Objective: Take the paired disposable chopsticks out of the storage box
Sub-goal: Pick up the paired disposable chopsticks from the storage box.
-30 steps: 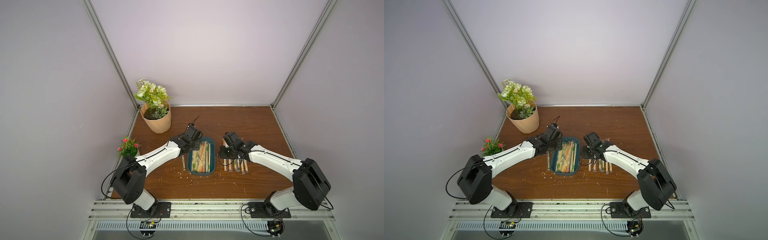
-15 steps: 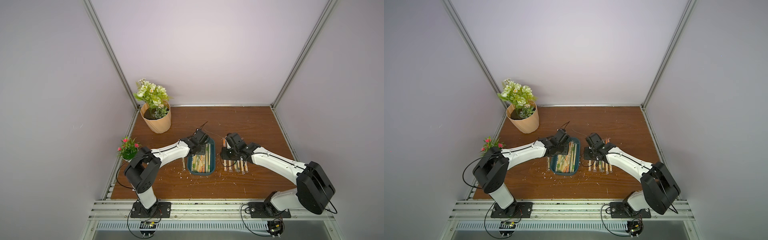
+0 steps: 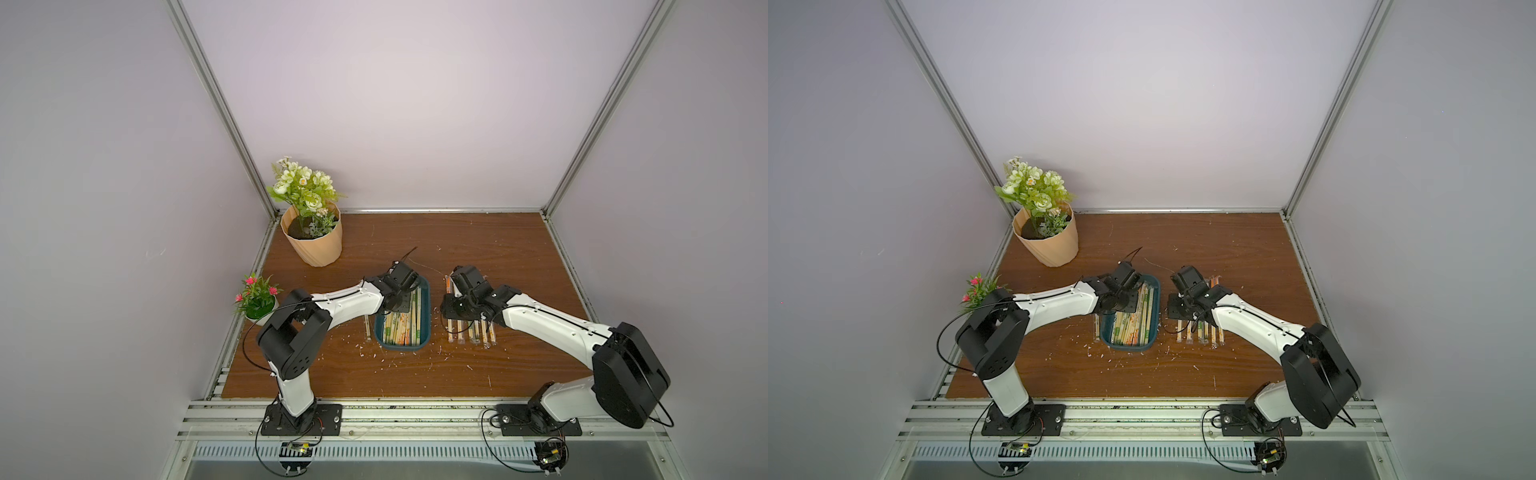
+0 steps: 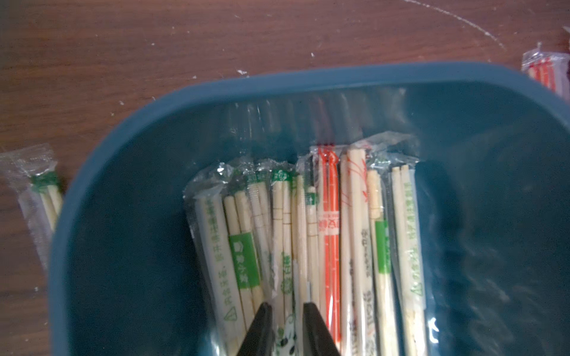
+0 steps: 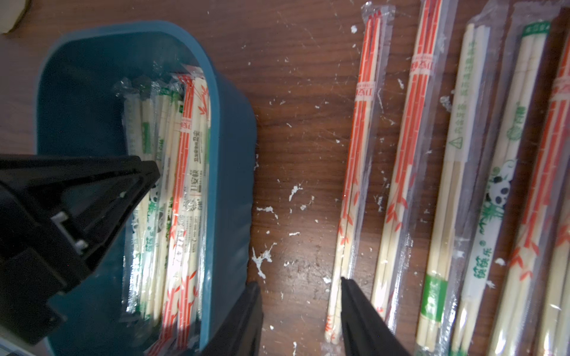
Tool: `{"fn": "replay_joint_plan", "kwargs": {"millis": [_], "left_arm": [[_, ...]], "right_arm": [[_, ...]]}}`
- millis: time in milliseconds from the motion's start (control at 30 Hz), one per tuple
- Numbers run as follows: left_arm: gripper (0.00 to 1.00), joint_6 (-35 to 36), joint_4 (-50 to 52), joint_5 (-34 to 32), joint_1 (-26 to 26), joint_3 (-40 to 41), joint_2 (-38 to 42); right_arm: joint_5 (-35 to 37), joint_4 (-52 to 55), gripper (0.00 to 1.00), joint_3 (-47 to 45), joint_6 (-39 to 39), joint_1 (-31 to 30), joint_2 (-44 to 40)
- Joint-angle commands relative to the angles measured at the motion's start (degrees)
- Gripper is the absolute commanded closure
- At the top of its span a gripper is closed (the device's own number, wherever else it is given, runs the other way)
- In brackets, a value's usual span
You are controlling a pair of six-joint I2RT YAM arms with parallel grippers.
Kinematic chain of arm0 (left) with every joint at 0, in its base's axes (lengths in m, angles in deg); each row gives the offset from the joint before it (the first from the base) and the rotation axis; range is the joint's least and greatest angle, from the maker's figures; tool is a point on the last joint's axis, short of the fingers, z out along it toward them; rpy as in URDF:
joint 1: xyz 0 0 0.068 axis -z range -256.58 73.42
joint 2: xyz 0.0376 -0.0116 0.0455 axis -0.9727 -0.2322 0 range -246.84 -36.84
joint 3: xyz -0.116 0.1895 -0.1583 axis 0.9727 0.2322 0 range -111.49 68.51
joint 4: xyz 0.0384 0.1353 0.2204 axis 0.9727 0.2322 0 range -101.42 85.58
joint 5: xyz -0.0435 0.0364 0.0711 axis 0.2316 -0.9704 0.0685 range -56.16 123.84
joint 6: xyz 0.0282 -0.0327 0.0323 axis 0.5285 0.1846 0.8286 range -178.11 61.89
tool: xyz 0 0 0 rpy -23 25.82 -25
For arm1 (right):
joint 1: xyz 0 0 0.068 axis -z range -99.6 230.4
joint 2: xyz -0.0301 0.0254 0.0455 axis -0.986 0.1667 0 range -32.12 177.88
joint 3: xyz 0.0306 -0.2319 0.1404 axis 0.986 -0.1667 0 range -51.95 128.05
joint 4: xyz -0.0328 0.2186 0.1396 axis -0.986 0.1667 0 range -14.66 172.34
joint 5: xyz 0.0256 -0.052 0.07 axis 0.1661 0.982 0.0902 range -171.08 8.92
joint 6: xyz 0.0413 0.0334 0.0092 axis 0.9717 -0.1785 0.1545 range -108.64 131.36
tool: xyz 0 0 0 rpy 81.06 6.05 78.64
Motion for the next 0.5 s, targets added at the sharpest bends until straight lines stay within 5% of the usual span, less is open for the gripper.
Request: {"fn": "replay_joint_plan", "kwargs": {"millis": [0,467], "left_arm": [[0.78,0.24,-0.19,-1.40,0.59,0.44,-0.83],[0.78,0.42,-1.10,0.50,0.55,1.02,-3.01]], "right_arm": [[0.07,0.01,0.53,0.66,-0.72,0.22,0.29],[0.18,0.01,0.53,0.66,-0.97,0.38,0.55]]}}
